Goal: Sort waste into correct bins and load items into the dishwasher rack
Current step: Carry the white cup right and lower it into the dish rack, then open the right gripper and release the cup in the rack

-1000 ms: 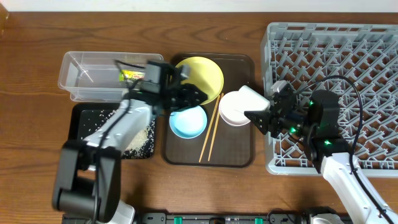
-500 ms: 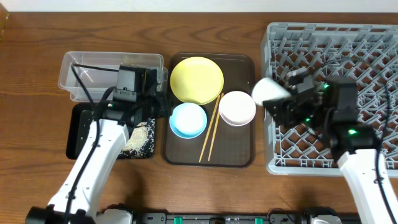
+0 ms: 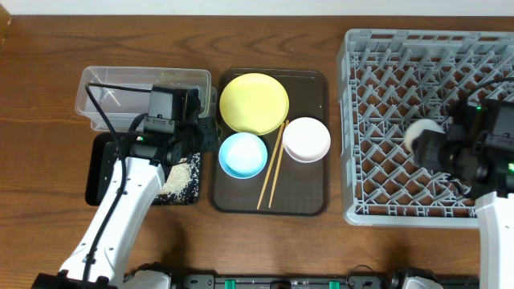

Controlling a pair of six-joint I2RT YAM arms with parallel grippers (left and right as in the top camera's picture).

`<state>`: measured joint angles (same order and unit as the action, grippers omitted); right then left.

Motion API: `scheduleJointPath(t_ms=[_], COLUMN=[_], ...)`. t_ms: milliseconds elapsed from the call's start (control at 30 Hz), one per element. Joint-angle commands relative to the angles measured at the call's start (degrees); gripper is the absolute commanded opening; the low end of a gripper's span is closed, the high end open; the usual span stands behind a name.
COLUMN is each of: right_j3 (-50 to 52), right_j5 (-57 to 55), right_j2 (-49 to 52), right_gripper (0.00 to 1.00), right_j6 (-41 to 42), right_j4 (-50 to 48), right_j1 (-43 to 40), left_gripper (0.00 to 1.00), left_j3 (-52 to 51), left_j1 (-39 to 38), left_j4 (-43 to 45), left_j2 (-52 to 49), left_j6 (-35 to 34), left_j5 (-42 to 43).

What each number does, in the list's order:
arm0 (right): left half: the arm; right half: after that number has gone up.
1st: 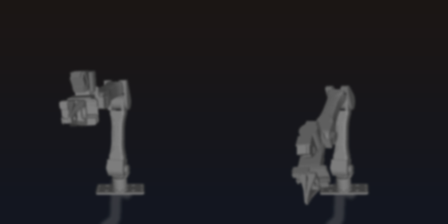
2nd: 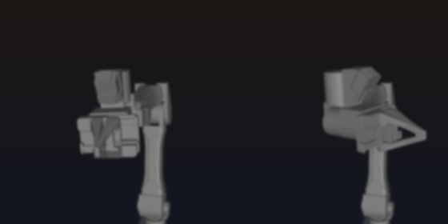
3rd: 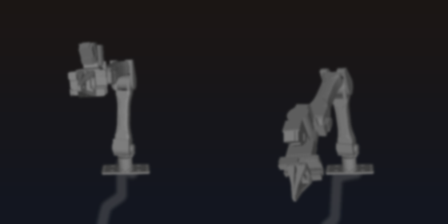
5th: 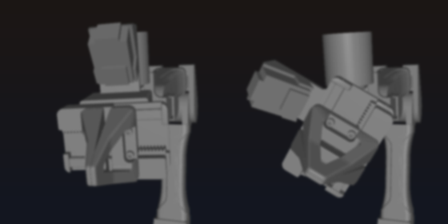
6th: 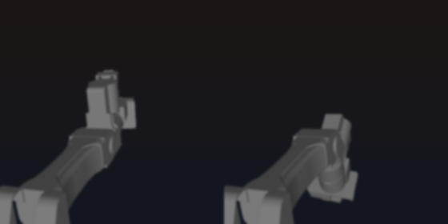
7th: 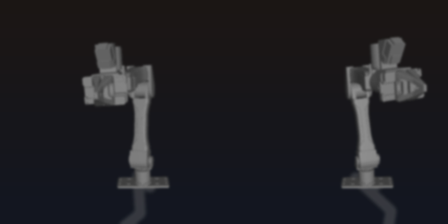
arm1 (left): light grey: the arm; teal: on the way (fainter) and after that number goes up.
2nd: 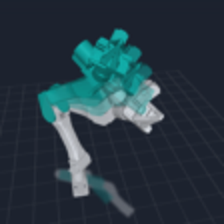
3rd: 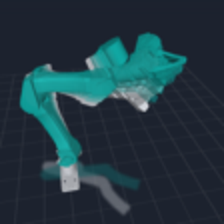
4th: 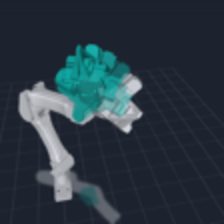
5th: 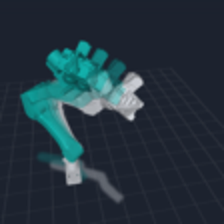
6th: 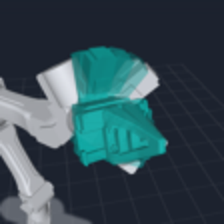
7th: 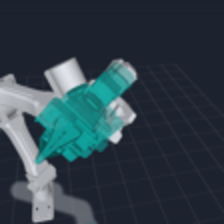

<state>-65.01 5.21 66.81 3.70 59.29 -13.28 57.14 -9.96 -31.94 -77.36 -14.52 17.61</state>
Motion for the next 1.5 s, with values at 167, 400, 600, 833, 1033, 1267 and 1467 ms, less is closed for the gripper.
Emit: scheduleJointPath(t_ms=[167, 400, 600, 833, 1033, 1267, 1467], right_j3=[-1.8, -1.8, -1.8, -1.8, -1.8, -1.8, -2.7], right_j5=[-3.9, -3.7, -3.6, 4.5, 4.5, 4.5, 6.0], right_j2=[6.2, 13.7, 18.5, 21.5, 21.7, 21.7, 20.7], right_gripper=[0.33, 0.34, 0.41, 0.71, 0.80, 0.77, 0.73], right_j6=[1.4, 1.5, 1.4, 1.4, 1.4, 1.4, 1.4], right_j4=[-0.1, -2.5, -6.8, -6.7, -6.1, -5.9, -7.7], right_j1=[-2.0, -2.0, -2.0, -2.0, -2.0, -2.0, -1.9], left_gripper=[0.47, 0.50, 0.50, 0.50, 0.50, 0.51, 0.51], left_j3=[0.4, 0.4, 0.4, 0.2, 0.1, 0.1, 0.1], left_j1=[0.0, 0.0, 0.0, 0.0, 0.0, 0.0, 0.0], left_j4=[-0.2, -0.2, -0.2, -0.2, -0.6, -0.6, -0.6], left_j2=[0.5, 0.5, 0.5, 0.5, 0.3, 0.3, 0.3], left_j6=[1.0, 1.0, 1.0, 1.0, 1.0, 1.0, 1.0], left_j5=[-0.8, -0.8, -0.8, -0.8, -0.8, -0.8, -0.8])
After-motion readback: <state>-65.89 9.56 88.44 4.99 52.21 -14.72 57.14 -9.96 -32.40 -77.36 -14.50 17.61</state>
